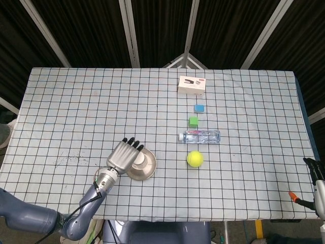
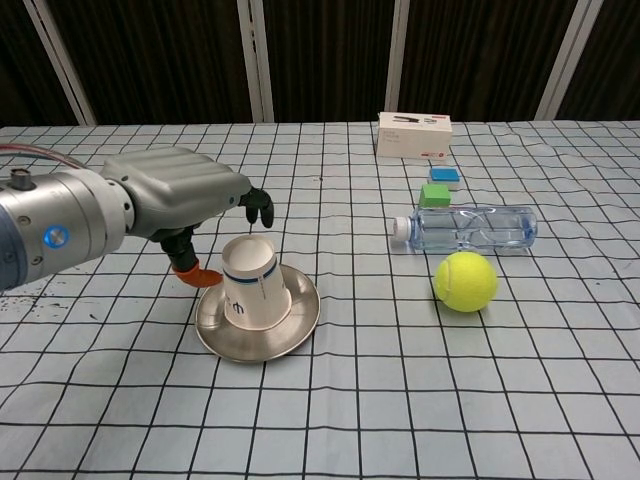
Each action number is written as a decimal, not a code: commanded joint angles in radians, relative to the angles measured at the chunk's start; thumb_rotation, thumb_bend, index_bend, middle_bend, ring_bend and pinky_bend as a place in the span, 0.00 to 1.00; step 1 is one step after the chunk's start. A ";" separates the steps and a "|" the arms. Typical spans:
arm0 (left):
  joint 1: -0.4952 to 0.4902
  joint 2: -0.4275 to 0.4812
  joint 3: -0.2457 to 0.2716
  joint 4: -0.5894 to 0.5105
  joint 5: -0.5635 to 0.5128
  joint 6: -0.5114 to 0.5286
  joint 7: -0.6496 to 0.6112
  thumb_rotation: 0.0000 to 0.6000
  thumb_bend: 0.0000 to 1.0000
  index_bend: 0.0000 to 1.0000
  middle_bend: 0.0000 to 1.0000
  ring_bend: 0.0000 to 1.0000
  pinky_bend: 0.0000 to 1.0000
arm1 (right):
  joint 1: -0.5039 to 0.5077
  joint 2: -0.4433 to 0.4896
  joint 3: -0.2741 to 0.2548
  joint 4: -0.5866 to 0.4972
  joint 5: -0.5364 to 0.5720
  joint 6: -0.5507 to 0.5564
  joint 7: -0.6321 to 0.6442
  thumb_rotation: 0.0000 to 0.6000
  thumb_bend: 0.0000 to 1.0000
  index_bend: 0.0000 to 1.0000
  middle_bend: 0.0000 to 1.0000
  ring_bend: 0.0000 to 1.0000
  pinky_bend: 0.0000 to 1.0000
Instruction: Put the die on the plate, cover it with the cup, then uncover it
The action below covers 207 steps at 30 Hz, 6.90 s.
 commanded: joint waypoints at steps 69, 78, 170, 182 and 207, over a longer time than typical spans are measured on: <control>0.025 -0.102 -0.004 0.144 0.098 -0.068 -0.043 1.00 0.46 0.42 0.38 0.33 0.40 | -0.002 0.014 -0.002 -0.013 0.003 -0.009 0.014 1.00 0.13 0.12 0.14 0.10 0.03; 0.014 -0.142 -0.003 0.197 0.150 -0.046 -0.002 1.00 0.46 0.42 0.38 0.33 0.40 | 0.001 0.011 -0.004 -0.010 0.002 -0.015 0.013 1.00 0.13 0.12 0.14 0.10 0.03; 0.053 -0.167 0.014 0.398 0.191 -0.064 0.005 1.00 0.47 0.46 0.42 0.33 0.40 | 0.002 0.013 -0.010 -0.022 0.026 -0.041 -0.005 1.00 0.13 0.12 0.14 0.10 0.03; 0.066 -0.209 0.042 0.477 0.380 -0.097 -0.166 1.00 0.47 0.46 0.42 0.33 0.40 | 0.007 0.014 -0.009 -0.025 0.034 -0.054 -0.008 1.00 0.13 0.12 0.14 0.10 0.03; 0.107 -0.102 0.032 0.290 0.312 -0.041 0.040 1.00 0.47 0.46 0.43 0.33 0.40 | 0.004 0.020 -0.014 -0.035 0.030 -0.051 -0.006 1.00 0.13 0.12 0.14 0.10 0.03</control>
